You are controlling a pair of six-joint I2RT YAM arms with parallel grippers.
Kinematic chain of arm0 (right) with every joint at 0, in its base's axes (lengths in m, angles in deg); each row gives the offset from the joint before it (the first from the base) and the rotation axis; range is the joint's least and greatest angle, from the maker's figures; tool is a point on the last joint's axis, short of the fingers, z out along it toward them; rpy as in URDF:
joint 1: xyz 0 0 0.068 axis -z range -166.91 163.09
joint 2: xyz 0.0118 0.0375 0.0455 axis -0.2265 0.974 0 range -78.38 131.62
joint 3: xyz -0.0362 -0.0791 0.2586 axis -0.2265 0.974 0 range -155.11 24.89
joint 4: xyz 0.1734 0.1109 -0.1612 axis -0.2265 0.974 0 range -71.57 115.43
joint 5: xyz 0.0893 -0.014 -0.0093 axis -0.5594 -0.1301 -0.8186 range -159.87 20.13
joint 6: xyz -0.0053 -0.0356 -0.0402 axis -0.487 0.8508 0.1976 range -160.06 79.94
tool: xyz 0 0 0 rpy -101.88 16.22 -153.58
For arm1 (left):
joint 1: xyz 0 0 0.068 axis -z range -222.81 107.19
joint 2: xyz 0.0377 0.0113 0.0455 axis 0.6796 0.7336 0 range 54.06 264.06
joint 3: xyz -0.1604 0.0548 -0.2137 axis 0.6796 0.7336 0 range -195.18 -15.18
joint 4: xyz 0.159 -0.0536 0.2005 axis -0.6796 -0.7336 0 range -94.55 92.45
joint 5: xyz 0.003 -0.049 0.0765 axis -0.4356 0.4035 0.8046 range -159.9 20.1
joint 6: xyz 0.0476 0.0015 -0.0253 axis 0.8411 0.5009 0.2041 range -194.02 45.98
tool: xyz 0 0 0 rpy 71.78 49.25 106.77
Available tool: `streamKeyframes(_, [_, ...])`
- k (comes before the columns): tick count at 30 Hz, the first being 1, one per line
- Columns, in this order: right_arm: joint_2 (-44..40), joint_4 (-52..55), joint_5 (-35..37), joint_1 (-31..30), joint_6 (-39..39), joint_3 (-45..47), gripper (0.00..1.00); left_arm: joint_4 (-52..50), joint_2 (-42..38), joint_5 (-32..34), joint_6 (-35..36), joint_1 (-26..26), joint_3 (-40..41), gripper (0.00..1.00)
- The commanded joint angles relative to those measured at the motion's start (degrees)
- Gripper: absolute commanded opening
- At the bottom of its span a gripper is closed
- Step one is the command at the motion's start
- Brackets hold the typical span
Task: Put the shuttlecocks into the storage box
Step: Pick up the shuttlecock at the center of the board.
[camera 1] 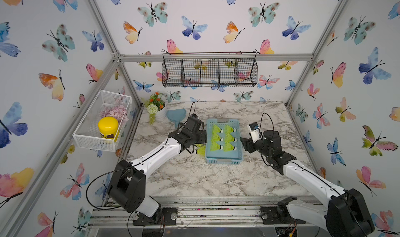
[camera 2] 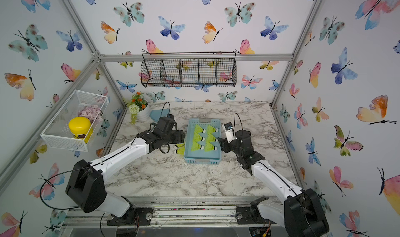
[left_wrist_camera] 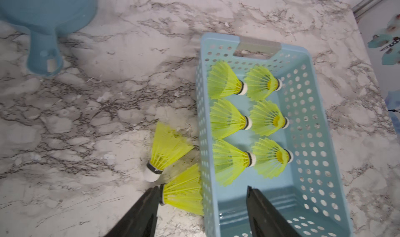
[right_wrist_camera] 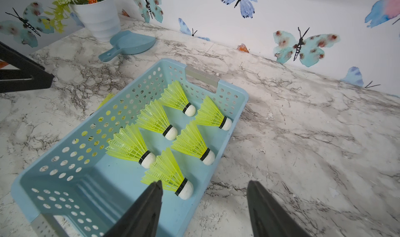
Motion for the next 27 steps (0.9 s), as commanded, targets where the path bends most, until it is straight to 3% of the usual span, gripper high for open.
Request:
streamKeyframes(1, [-0.55, 0.05, 1.32, 0.15, -0.83, 0.08, 0.68, -0.94, -2.07, -2.37, 3.36, -3.37, 2.72, 0.71])
streamKeyframes(8, [-0.24, 0.29, 1.44, 0.15, -0.80, -0.23, 0.68, 0.18, -1.02, -9.32, 8.58, -7.47, 5.59, 0.72])
streamKeyframes(27, [0.01, 0.73, 1.44, 0.15, -0.84, -0.53, 0.68, 3.25, 13.70, -13.28, 16.15, -8.43, 0.56, 0.71])
